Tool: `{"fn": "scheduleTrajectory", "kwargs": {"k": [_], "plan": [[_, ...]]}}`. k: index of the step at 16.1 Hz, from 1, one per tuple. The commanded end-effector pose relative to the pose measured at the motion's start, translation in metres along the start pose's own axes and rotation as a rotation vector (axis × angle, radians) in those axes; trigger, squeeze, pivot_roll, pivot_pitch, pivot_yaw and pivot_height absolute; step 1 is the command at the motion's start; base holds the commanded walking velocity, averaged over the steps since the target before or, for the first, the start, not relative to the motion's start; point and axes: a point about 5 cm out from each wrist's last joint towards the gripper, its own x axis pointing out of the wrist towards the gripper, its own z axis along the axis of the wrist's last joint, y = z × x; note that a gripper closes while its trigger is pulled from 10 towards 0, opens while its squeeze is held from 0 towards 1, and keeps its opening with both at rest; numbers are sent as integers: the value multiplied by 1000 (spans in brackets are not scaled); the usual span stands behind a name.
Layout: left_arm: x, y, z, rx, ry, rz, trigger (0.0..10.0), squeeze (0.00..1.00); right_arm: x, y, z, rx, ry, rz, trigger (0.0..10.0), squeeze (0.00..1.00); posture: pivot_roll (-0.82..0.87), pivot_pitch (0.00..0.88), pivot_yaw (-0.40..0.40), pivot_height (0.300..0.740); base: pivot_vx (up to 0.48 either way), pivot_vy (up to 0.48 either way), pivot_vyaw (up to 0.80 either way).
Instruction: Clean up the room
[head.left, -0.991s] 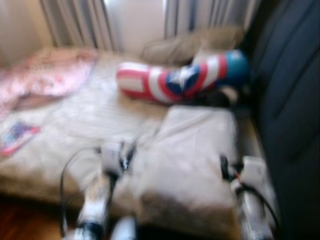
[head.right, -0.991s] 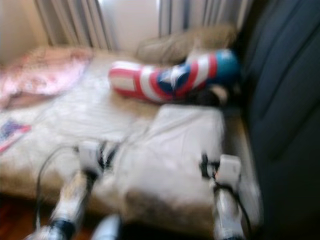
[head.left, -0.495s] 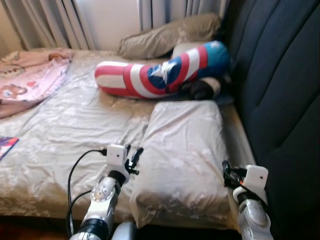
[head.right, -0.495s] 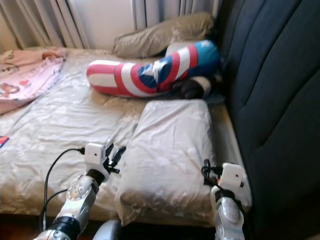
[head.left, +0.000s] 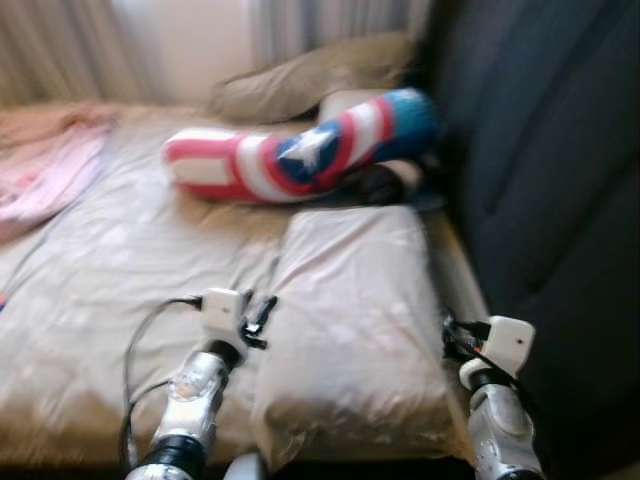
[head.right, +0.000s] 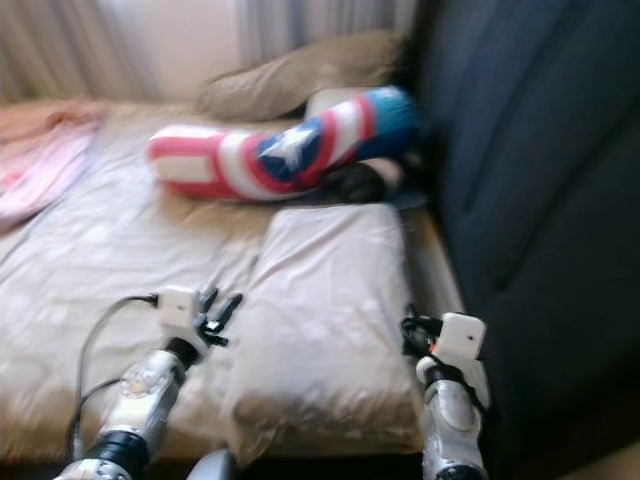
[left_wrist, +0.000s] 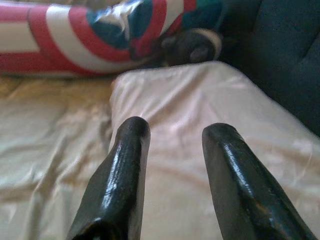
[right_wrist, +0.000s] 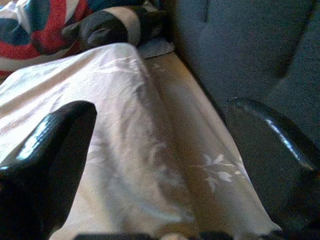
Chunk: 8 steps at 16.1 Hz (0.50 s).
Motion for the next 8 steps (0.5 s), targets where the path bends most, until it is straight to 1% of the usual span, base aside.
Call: {"fn": "scheduleTrajectory", "kwargs": {"k": [1,3,6,7,8], "plan": [[3,-8,1,-11,-3,-29,10000,0,-1,-6,0,-13,-1,-13,10000,0,-15,13,-37,656,349,0,0],[4,-8,1,-3,0,-26,10000,0,0,-4,0,-20,-1,-3,10000,0,-14,13,-36,656,349,0,0],[4,-8,2,-9,-4,-26,10000,0,-1,3,-4,-38,26,52,10000,0,-14,12,-35,656,347,0,0],[4,-8,2,-9,-5,-24,10000,0,-1,8,-2,-46,8,100,10000,0,-14,13,-35,656,349,0,712],[4,-8,2,-8,-5,-24,10000,0,-2,10,-2,-49,5,113,10000,0,-14,13,-35,656,349,0,719]]}}
